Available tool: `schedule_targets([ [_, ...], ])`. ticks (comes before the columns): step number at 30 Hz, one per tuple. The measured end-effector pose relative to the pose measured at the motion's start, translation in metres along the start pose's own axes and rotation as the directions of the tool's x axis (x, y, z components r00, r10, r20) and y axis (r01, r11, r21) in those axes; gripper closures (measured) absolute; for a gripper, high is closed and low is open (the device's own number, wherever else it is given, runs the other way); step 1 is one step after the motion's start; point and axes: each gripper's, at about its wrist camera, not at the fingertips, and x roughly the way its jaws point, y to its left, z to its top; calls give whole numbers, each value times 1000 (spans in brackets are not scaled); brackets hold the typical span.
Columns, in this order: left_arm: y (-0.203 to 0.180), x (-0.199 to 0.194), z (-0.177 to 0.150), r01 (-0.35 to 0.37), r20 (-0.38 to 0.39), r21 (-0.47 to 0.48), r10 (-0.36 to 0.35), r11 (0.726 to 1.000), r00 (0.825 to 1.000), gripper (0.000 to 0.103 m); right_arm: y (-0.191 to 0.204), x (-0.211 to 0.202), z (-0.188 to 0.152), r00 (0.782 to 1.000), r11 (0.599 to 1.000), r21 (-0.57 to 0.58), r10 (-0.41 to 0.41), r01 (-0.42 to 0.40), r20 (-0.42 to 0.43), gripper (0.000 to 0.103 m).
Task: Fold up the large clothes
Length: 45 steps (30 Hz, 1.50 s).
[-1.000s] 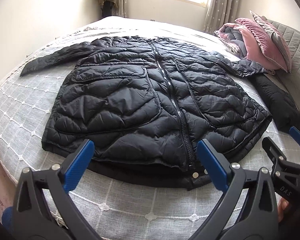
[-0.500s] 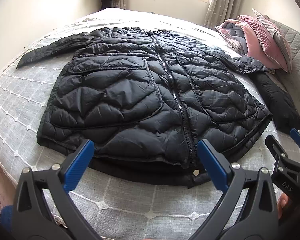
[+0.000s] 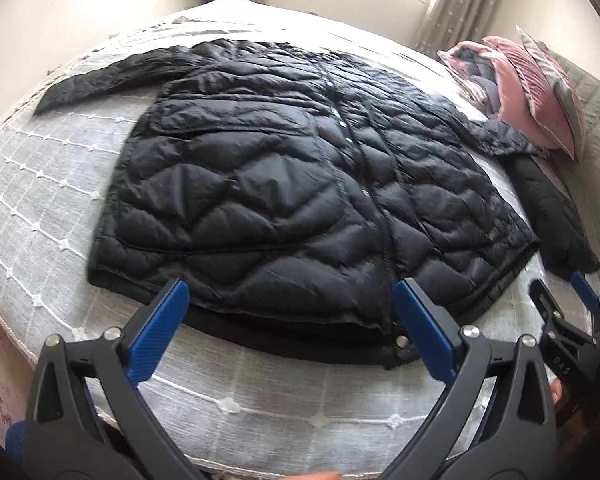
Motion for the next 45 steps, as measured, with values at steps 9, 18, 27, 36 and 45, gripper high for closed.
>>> schedule_targets([
  [9, 108, 21, 11, -60, -102, -327, 28, 943, 994, 18, -89, 49, -13, 959, 901, 417, 215, -122, -184, 0],
  [18, 170, 42, -7, -105, -151, -471, 37, 876, 988, 22, -126, 90, -16, 919, 754, 636, 352, -167, -176, 0],
  [27, 157, 72, -9, -103, -217, -445, 4, 890, 976, 54, -123, 141, -3, 919, 783, 607, 328, -135, -218, 36],
  [36, 179, 43, 2, -45, -100, -508, -6, 860, 995, 97, -114, 123, -4, 891, 748, 611, 430, -259, -149, 98],
  [45, 225, 7, 27, -120, -6, -499, 135, 858, 991, 98, -76, 48, -60, 815, 680, 629, 566, -377, -123, 99],
])
